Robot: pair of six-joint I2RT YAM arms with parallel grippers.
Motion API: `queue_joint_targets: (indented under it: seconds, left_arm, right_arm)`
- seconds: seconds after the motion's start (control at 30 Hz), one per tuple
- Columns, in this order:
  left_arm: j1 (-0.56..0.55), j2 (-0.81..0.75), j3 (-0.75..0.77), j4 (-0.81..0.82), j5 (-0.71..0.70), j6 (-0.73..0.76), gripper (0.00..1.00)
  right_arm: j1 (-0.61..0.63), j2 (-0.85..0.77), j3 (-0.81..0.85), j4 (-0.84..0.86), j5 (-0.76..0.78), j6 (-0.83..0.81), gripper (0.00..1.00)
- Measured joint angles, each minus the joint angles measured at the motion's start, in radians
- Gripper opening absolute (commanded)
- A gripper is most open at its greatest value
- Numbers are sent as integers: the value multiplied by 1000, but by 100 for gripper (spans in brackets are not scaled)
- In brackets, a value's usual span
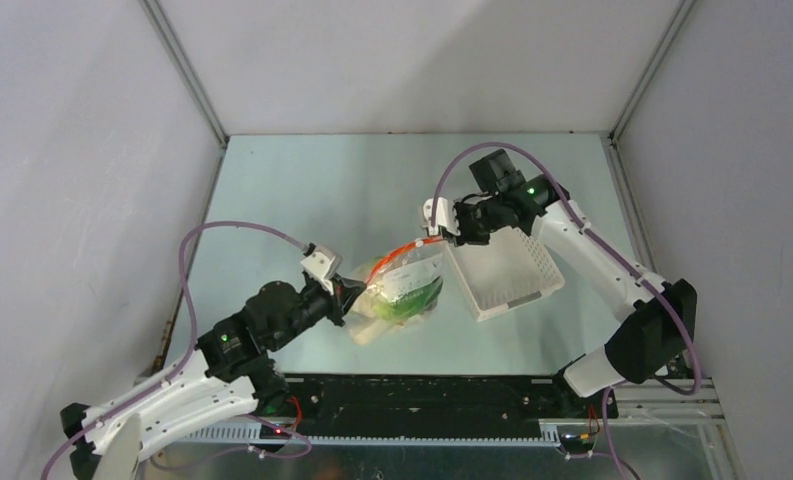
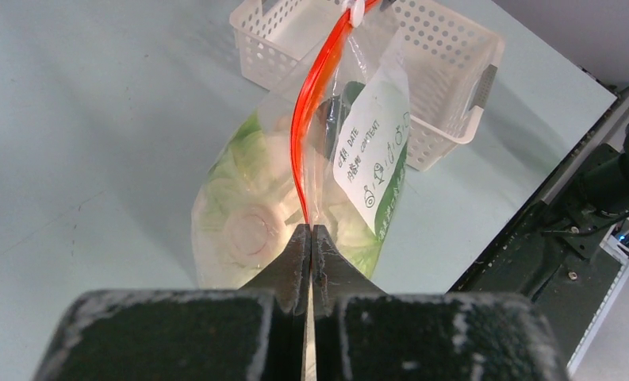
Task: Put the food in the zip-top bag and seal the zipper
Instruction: Adjust the zipper food storage bag at the center of the board.
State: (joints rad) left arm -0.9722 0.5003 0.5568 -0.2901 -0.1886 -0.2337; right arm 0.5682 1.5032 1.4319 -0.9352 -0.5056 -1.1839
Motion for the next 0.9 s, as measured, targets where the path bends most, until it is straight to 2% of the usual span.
queue_joint_targets:
  seconds: [0.1,0.13,0.2,0.27,0.4,0.6,0.77,0.9]
  left_arm:
    - [0,-14,0,-14,-18,0,2]
    - [0,-19,0,-20,-26,0,37]
    - [0,-26,0,-32,-45,6,91]
    - [0,-29,3,-35,-61,16,99]
    - [0,8,57,-31,-41,59,100]
    - [0,147,169,45,87,192,100]
    - [0,261,190,84,151,248,82]
    - [0,317,188,85,207,264,76]
  right_arm:
    - [16,-16,30,-5,13,-8,0]
    - [23,-22,41,-12,21,-13,0]
    - [38,-36,69,-32,35,-24,0]
    - [59,-51,92,-51,47,-37,0]
    - [122,-91,108,-87,91,-59,0]
    - [222,-125,111,-99,130,-69,0]
    - [232,-139,111,-87,143,-60,0]
    - [233,-145,111,-81,149,-51,0]
